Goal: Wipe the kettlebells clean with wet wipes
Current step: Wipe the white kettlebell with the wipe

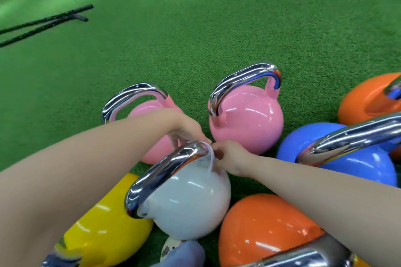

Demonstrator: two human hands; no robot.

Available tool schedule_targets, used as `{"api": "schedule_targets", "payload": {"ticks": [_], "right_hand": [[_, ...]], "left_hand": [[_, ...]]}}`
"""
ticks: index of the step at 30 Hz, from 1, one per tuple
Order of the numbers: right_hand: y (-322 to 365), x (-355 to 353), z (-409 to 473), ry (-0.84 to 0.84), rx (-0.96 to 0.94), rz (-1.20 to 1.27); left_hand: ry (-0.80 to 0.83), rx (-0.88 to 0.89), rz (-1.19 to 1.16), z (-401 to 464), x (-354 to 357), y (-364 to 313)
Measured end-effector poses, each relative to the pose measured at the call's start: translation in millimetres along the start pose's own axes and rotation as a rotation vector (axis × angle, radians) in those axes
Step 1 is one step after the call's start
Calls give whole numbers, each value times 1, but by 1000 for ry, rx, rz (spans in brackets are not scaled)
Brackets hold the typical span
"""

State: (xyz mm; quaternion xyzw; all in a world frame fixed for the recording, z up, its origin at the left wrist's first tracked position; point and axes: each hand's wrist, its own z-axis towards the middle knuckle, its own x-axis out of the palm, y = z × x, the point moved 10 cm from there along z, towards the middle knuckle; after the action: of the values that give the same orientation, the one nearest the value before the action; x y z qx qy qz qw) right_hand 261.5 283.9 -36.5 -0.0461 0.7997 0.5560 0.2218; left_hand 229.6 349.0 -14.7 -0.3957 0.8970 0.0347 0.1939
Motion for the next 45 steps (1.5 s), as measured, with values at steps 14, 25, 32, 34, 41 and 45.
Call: {"api": "schedule_targets", "payload": {"ticks": [14,25,32,34,41,45], "right_hand": [[-16,18,-19,-689,310,198],[27,2,7,-241,-116,39],[44,15,18,261,-38,-149],[49,17,19,363,-30,-230],[100,50,14,701,-120,-637],[113,55,10,699,-156,-628]], "left_hand": [[-382,301,-289,9,-23,22],[-302,411,-578,4,-19,31],[-283,422,-717,0,-17,47],[-277,430,-734,-2,-16,51],[-319,439,-827,-21,-23,58],[-350,467,-914,-32,-39,56]]}}
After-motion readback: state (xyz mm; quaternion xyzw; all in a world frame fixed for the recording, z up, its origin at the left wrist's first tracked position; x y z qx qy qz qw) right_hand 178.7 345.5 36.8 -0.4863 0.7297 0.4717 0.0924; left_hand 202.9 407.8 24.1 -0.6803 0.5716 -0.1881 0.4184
